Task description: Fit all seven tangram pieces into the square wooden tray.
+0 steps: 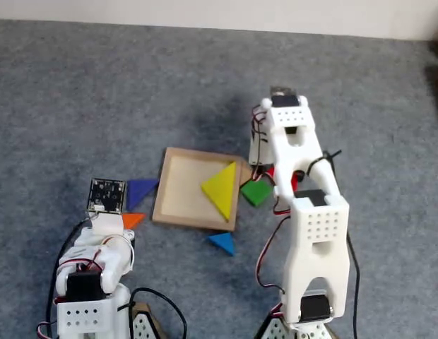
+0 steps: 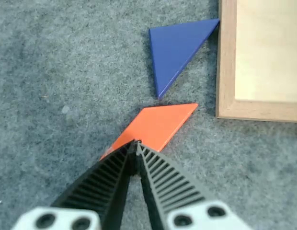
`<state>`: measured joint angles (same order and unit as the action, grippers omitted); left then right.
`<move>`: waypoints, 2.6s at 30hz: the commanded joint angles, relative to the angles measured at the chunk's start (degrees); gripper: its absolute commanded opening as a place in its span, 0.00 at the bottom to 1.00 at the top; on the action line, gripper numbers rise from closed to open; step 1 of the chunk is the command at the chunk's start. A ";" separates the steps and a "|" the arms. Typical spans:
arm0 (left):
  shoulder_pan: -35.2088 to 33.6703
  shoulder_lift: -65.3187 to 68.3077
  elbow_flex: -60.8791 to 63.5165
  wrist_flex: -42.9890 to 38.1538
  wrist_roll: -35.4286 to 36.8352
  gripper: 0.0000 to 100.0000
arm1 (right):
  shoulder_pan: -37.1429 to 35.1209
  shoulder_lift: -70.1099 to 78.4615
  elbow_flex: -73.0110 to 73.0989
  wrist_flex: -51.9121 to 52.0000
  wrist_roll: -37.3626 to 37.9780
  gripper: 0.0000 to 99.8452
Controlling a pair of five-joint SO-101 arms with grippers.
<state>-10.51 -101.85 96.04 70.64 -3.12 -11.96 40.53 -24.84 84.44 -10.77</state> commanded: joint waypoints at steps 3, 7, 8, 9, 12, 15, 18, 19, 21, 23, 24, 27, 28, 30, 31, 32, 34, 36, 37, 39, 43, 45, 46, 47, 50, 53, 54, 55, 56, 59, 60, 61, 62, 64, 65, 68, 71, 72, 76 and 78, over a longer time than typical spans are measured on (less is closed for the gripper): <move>0.48 -2.51 1.10 0.09 -0.44 0.00 | 0.84 -1.01 -2.95 0.13 0.70 0.29; 0.48 -2.51 1.10 0.09 -0.44 0.00 | 0.84 -1.01 -2.86 0.13 0.70 0.29; 0.48 -2.51 1.10 0.09 -0.44 0.00 | 0.84 -1.01 -2.77 0.13 0.70 0.28; 0.48 -2.51 1.10 0.09 -0.44 0.00 | 0.92 -1.01 -2.77 0.13 0.70 0.27; 0.48 -2.51 1.10 0.09 -0.44 0.00 | 0.92 -1.10 -2.95 0.13 0.79 0.23; 0.48 -2.51 1.10 0.09 -0.44 0.00 | 0.92 -1.45 -2.95 0.57 0.79 0.23; 0.48 -2.51 1.10 0.09 -0.44 0.00 | 1.36 -1.63 -2.95 1.98 0.97 0.23; 0.48 -2.51 1.10 0.09 -0.44 0.00 | 1.45 -1.63 -3.03 2.86 1.85 0.23; 0.48 -2.51 1.10 0.09 -0.44 0.00 | 1.45 -2.24 -4.00 4.18 3.78 0.23; 0.48 -2.51 1.10 0.09 -0.44 0.00 | 1.19 -3.82 -5.14 4.35 4.57 0.22; 0.48 -2.51 1.10 0.09 -0.44 0.00 | 1.10 -4.70 -5.49 4.35 4.92 0.22; 0.48 -2.51 1.10 0.09 -0.44 0.00 | 1.10 -7.60 -5.41 4.35 6.15 0.22; 0.48 -2.51 1.10 0.09 -0.44 0.00 | 1.10 -8.57 -5.41 4.35 6.68 0.22; 0.48 -2.51 1.10 0.09 -0.44 0.00 | 0.48 -10.24 -5.41 4.35 7.91 0.22; 0.48 -2.51 1.10 0.09 -0.44 0.00 | 0.04 -10.86 -5.41 4.35 8.62 0.22; 0.48 -2.51 1.10 0.09 -0.44 0.00 | -0.22 -11.38 -5.32 4.62 9.32 0.22; 0.48 -2.51 1.10 0.09 -0.44 0.00 | -1.54 -12.18 -5.32 5.49 10.02 0.22; 0.48 -2.51 1.10 0.09 -0.44 0.00 | -2.07 -12.35 -5.32 5.49 9.85 0.22; 0.48 -2.51 1.10 0.09 -0.44 0.00 | -2.07 -12.26 -5.32 5.41 9.58 0.22; 0.48 -2.51 1.10 0.09 -0.44 0.00 | -1.54 -11.56 -5.32 5.14 9.49 0.23; 0.48 -2.51 1.10 0.09 -0.44 0.00 | -0.92 -7.69 -5.32 5.05 5.54 0.32; 0.48 -2.51 1.10 0.09 -0.44 0.00 | -1.19 -4.79 -5.76 5.05 4.66 0.36; 0.48 -2.51 1.10 0.09 -0.44 0.00 | -1.19 -3.30 -5.76 5.05 4.75 0.36; 0.48 -2.51 1.10 0.09 -0.44 0.00 | -1.19 -1.71 -5.85 5.05 4.75 0.36; 0.48 -2.51 1.10 0.09 -0.44 0.00 | -1.10 1.36 -7.96 4.44 4.57 0.36; 0.48 -2.51 1.10 0.09 -0.44 0.00 | -1.10 3.30 -10.07 4.62 4.40 0.36; 0.48 -2.51 1.10 0.09 -0.44 0.00 | -1.01 3.74 -10.51 4.62 4.40 0.36; 0.48 -2.51 1.10 0.09 -0.44 0.00 | -1.01 4.09 -10.77 4.62 4.40 0.36; 0.48 -2.51 1.10 0.09 -0.44 0.00 | -1.01 4.26 -11.03 4.62 4.40 0.36; 0.48 -2.51 1.10 0.09 -0.44 0.00 | -0.92 4.18 -10.95 4.18 3.43 0.36; 0.48 -2.51 1.10 0.09 -0.44 0.00 | -0.84 4.09 -10.95 4.18 2.55 0.36; 0.48 -2.51 1.10 0.09 -0.44 0.00 | -0.57 4.00 -11.03 4.09 1.93 0.36; 0.48 -2.51 1.10 0.09 -0.44 0.00 | -0.40 4.00 -11.30 3.91 1.58 0.36; 0.48 -2.51 1.10 0.09 -0.44 0.00 | 0.22 4.35 -12.97 3.82 1.49 0.36; 0.48 -2.51 1.10 0.09 -0.44 0.00 | 0.75 4.44 -13.23 3.56 1.49 0.36; 0.48 -2.51 1.10 0.09 -0.44 0.00 | 1.19 4.44 -13.67 3.56 1.49 0.36; 0.48 -2.51 1.10 0.09 -0.44 0.00 | 0.92 4.44 -13.32 3.47 1.49 0.36; 0.48 -2.51 1.10 0.09 -0.44 0.00 | 0.92 4.44 -13.32 3.47 1.49 0.36; 0.48 -2.51 1.10 0.09 -0.44 0.00 | 0.84 4.44 -13.23 3.82 1.49 0.36; 0.48 -2.51 1.10 0.09 -0.44 0.00 | 0.75 4.44 -13.23 3.82 1.49 0.36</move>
<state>-10.51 -101.85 96.04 70.64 -3.12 -11.60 45.98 -35.47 88.84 -8.66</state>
